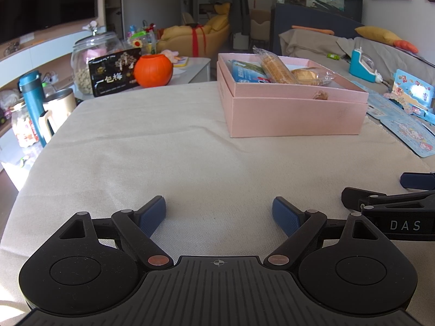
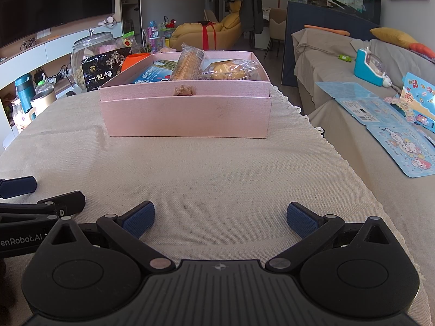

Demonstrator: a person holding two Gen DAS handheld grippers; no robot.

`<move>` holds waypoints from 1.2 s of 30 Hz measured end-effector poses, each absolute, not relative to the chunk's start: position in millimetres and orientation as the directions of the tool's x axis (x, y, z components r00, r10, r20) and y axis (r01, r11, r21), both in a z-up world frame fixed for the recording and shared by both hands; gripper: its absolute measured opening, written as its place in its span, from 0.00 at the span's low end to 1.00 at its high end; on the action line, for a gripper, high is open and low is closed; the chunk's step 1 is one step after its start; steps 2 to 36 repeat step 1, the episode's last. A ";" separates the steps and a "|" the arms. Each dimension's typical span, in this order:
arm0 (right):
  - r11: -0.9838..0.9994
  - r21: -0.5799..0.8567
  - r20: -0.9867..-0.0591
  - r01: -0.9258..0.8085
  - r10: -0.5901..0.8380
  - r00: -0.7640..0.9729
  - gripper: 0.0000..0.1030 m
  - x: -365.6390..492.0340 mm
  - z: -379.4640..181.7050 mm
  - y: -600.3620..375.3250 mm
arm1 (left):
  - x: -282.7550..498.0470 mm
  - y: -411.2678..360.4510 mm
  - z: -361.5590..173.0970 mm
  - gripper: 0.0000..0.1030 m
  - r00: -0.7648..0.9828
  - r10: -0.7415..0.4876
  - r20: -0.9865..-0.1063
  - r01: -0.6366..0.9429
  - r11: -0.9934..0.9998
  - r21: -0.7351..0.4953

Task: Organize snacks

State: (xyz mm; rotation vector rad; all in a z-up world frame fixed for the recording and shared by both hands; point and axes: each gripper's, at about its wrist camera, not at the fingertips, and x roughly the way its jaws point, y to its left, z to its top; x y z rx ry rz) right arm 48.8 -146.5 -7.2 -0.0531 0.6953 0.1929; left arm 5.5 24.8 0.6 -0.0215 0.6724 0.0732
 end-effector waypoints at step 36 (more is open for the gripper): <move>0.981 0.016 -0.641 -0.194 0.159 0.751 1.00 48.8 -7.2 -146.5 | 5.6 24.8 0.7 0.88 0.780 0.061 -0.623 -0.075 0.997 0.005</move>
